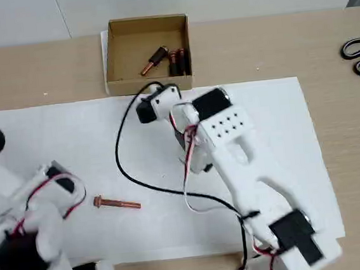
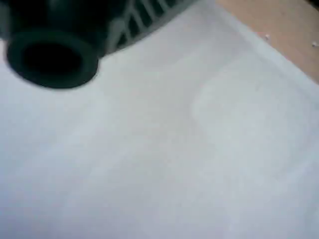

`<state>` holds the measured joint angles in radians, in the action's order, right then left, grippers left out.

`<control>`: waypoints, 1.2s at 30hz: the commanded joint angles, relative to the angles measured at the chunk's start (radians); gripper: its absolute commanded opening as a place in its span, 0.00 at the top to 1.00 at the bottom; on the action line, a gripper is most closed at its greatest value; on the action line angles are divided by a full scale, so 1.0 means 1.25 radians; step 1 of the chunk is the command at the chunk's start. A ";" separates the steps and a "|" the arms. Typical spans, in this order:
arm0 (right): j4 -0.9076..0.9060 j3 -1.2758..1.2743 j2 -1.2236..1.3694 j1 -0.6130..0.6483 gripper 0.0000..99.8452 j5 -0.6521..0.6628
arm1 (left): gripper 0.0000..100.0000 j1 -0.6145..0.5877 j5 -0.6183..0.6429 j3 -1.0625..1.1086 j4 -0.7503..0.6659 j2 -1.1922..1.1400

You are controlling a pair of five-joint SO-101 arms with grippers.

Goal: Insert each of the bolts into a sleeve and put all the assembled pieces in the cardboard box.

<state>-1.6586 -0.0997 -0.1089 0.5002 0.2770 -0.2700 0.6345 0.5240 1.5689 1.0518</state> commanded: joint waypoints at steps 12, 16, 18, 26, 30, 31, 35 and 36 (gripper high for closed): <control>0.144 -0.394 -0.381 -0.036 1.00 -0.061 | 0.99 0.140 0.117 -0.158 0.128 -0.409; 0.166 -0.395 -0.408 -0.096 1.00 -0.014 | 0.99 0.141 0.118 -0.158 0.128 -0.460; 0.171 -0.395 -0.409 -0.122 1.00 0.002 | 0.99 0.137 0.118 -0.157 0.129 -0.484; 0.177 -0.394 -0.411 -0.186 0.99 -0.001 | 0.99 0.137 0.119 -0.155 0.130 -0.578; 0.177 -0.394 -0.411 -0.198 0.99 0.004 | 0.99 0.137 0.119 -0.155 0.136 -0.637; 0.177 -0.394 -0.411 -0.198 0.99 0.004 | 0.99 0.137 0.119 -0.155 0.139 -0.653; 0.177 -0.394 -0.411 -0.198 0.99 0.004 | 0.99 0.137 0.119 -0.155 0.141 -0.713; 0.177 -0.394 -0.411 -0.198 0.99 0.004 | 0.99 0.137 0.119 -0.155 0.141 -0.727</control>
<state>-1.4561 -0.5984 -0.5907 0.2624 0.2708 -0.0967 0.7787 0.3659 1.7285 0.1695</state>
